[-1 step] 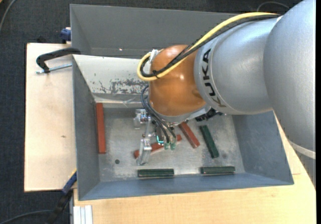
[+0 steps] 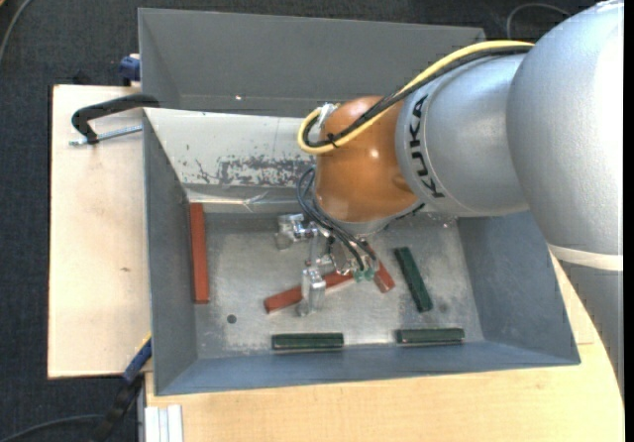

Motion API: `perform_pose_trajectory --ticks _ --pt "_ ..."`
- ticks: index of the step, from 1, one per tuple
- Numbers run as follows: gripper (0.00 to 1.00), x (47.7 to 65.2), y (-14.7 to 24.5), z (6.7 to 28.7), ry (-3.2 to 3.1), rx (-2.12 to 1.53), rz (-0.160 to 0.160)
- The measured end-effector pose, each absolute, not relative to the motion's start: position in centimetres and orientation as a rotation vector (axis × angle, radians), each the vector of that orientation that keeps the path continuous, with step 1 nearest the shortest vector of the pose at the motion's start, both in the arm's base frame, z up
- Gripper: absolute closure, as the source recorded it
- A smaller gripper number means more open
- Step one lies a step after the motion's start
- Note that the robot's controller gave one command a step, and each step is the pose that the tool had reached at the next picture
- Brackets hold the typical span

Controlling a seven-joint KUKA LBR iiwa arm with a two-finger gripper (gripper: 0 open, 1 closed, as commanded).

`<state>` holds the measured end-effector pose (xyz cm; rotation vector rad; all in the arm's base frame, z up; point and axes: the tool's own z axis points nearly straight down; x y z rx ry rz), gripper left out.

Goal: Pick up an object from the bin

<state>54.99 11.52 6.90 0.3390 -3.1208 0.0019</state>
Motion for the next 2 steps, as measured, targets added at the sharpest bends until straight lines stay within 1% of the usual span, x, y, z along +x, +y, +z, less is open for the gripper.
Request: perform_pose_trajectory --ticks 1,2 --pt "1.0 55.0 11.7 7.1 -3.123 0.34 -0.003" --pt "1.0 50.9 12.9 22.0 -3.127 0.413 -0.004"
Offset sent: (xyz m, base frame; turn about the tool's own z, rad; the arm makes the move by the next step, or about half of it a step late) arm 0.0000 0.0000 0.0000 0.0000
